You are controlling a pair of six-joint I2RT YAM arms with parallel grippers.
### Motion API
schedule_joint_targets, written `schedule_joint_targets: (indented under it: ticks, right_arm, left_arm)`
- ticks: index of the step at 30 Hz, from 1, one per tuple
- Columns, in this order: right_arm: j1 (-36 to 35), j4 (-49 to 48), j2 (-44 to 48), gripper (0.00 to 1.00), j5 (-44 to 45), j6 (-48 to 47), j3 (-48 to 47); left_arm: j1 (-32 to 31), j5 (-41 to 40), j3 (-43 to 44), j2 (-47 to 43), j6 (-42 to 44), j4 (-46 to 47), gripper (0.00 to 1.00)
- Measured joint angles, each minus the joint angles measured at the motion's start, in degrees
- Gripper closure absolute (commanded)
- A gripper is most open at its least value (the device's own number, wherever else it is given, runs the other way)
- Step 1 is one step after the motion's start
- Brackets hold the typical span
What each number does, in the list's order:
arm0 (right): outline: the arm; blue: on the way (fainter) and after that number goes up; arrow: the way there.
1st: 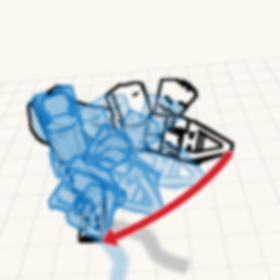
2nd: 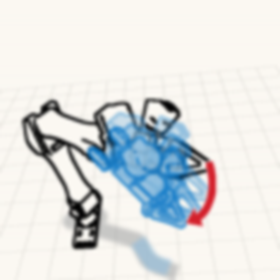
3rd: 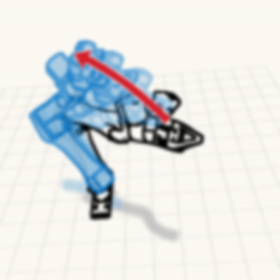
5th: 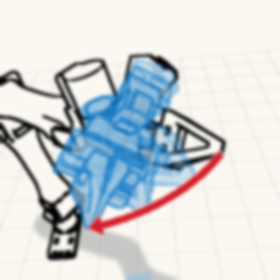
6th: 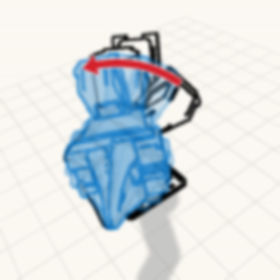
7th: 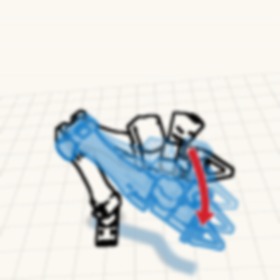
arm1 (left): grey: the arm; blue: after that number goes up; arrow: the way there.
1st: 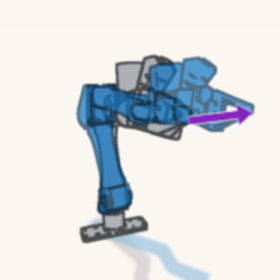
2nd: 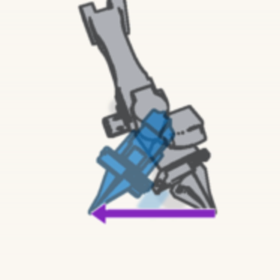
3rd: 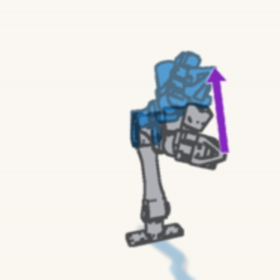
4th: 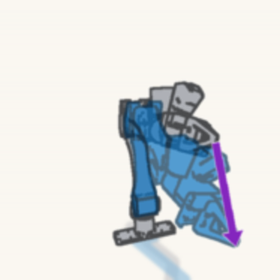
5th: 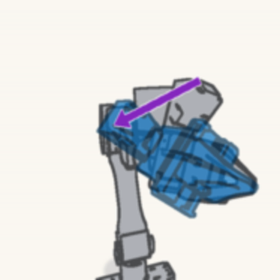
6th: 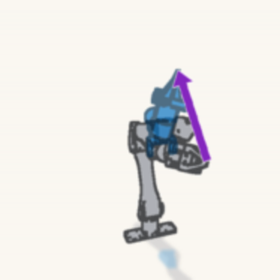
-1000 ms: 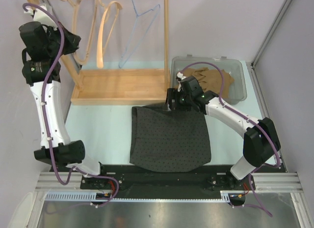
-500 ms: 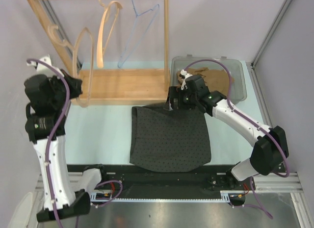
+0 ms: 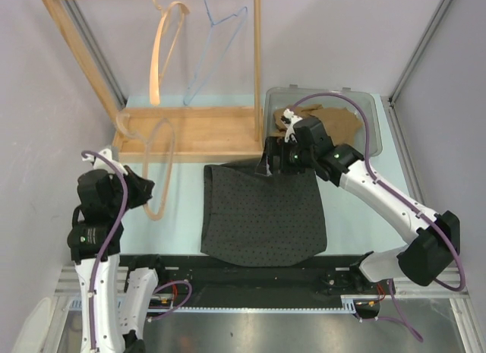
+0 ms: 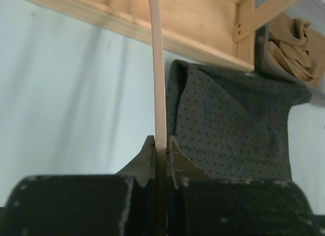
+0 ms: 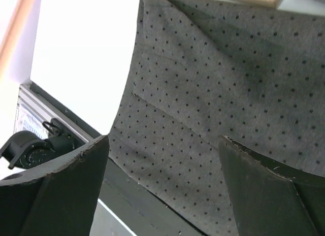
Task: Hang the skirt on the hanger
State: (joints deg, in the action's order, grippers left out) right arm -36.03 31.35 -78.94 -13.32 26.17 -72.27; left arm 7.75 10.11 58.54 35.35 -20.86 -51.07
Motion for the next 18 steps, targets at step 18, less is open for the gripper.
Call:
schedule_joint_targets:
  ticks: [18]
  right_arm:
    - [-17.0, 10.5, -8.9, 0.14, 22.3, 10.7, -20.6]
  left_arm:
    - [-19.6, -0.6, -6.6, -5.5, -1.4, -0.3, 1.00]
